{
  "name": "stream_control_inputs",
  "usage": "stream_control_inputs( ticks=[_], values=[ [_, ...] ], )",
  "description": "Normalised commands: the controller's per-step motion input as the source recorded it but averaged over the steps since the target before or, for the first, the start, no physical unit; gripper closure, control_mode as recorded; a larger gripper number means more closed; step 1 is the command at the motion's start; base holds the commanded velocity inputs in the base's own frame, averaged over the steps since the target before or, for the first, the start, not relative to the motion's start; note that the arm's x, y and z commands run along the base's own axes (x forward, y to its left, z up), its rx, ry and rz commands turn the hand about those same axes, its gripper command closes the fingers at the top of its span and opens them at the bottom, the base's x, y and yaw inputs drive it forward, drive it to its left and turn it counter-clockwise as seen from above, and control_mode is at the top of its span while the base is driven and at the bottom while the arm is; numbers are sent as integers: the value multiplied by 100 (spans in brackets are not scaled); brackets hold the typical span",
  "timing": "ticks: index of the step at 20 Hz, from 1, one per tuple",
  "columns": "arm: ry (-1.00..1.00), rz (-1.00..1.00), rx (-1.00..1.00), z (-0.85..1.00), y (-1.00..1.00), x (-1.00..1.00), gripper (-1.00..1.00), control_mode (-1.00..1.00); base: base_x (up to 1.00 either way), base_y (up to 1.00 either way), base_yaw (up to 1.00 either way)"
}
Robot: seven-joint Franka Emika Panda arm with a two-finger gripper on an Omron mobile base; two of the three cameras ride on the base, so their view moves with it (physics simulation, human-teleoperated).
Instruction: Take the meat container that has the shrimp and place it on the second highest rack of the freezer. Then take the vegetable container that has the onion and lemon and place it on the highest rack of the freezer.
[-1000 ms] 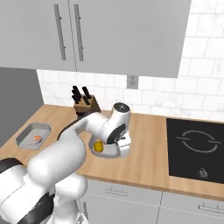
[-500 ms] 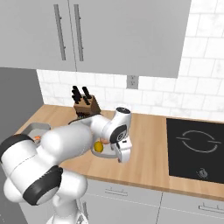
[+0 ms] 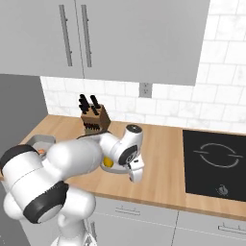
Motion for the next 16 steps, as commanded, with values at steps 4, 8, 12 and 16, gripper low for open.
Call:
stream_control_inputs(
  ticks=[4,8,12,16],
  values=[
    [0,0,0,-12,5,47,-100,-100,0,0,0],
    [0,-1,0,-20,11,52,100,-100,0,0,0],
    [0,0,0,0,0,2,100,-100,0,0,0],
    [0,0,0,0,0,-2,100,-100,0,0,0]
  ],
)
